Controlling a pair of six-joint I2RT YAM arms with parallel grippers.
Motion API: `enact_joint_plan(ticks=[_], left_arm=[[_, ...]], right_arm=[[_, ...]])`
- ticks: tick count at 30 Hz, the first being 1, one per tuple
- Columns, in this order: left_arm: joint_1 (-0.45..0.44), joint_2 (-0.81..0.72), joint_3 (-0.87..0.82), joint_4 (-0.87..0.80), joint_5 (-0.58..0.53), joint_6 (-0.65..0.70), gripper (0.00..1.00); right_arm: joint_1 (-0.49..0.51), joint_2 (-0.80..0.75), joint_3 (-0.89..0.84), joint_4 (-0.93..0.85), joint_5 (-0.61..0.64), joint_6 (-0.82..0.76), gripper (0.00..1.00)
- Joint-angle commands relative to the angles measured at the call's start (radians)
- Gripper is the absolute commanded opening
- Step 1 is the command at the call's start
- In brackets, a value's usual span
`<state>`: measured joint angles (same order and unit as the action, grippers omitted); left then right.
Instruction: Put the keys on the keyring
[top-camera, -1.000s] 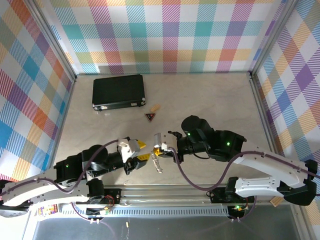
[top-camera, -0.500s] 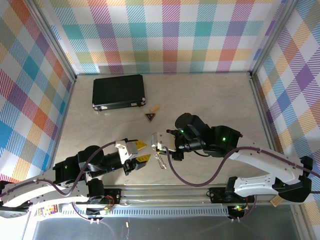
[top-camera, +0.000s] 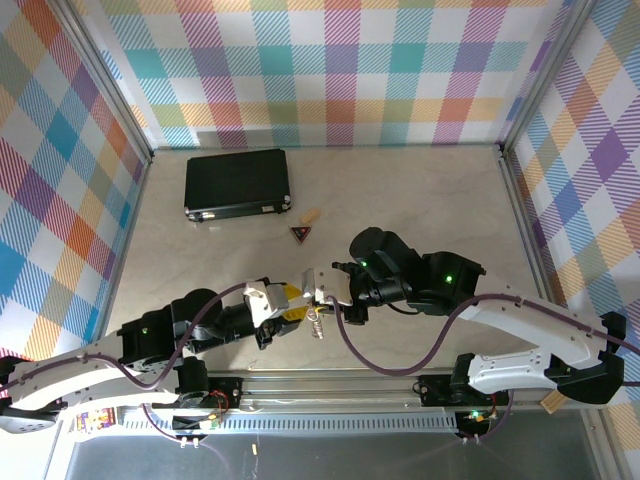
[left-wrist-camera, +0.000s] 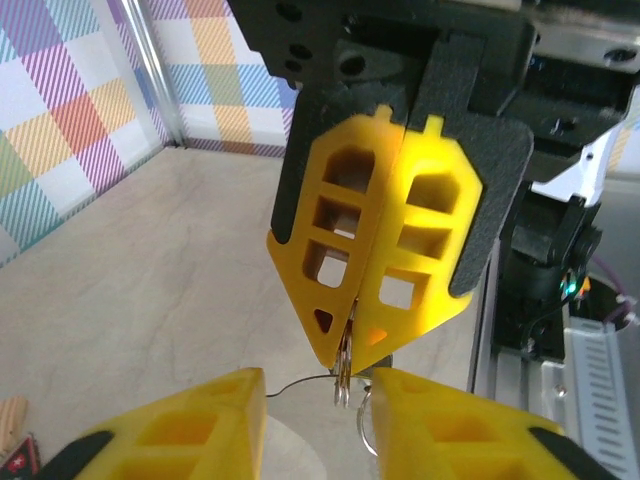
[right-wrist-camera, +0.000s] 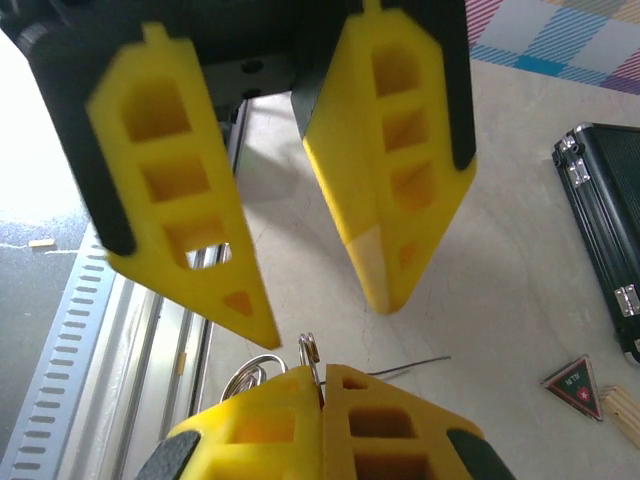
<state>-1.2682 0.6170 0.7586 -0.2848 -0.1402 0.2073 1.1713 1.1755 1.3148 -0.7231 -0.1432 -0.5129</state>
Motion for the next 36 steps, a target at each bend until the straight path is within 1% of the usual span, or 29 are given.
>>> enact_joint_plan(ticks=[1,5,8,15,16,18,19,24,25,29,31,33,36], left_arm=[[-0.002,0.011,-0.002,0.028,-0.002,0.012,0.3],[-0.002,0.016,-0.001,0.038,-0.002,0.013,0.28],[-0.001,0.022,-0.002,0.045,-0.004,0.015,0.22],[-0.001,0.032,-0.014,0.073,-0.014,0.018,0.18],[-0.002,0.032,-0.016,0.079,-0.011,0.018,0.16],[-0.001,0.029,-0.022,0.095,-0.008,0.018,0.04],[-0.002,0.026,-0.027,0.102,-0.004,0.018,0.0],[-0.001,-0.033,-0.074,0.184,0.03,-0.004,0.0],[-0.003,-0.048,-0.083,0.203,0.036,-0.008,0.0],[-0.001,-0.104,-0.111,0.259,0.066,-0.022,0.0],[-0.002,-0.119,-0.111,0.263,0.08,-0.023,0.0],[-0.001,-0.129,-0.114,0.269,0.1,-0.023,0.0],[-0.002,-0.137,-0.119,0.278,0.126,-0.023,0.0]], right_arm=[[0.007,-0.017,0.037,-0.007,-0.043,0.007,0.0],[0.01,-0.013,0.035,-0.01,-0.063,0.007,0.0],[0.013,-0.012,0.031,-0.004,-0.075,0.01,0.0],[0.021,-0.01,0.014,0.02,-0.105,0.017,0.0],[0.022,-0.007,0.013,0.022,-0.107,0.021,0.0],[0.024,-0.009,0.008,0.032,-0.108,0.024,0.0],[0.024,-0.011,0.008,0.033,-0.108,0.026,0.0],[0.023,-0.036,-0.006,0.064,-0.093,0.053,0.0],[0.024,-0.043,-0.01,0.072,-0.092,0.061,0.03],[0.023,-0.08,-0.042,0.125,-0.103,0.097,0.23],[0.024,-0.094,-0.055,0.154,-0.108,0.114,0.3],[0.024,-0.101,-0.061,0.171,-0.111,0.13,0.33],[0.024,-0.107,-0.066,0.192,-0.109,0.148,0.33]])
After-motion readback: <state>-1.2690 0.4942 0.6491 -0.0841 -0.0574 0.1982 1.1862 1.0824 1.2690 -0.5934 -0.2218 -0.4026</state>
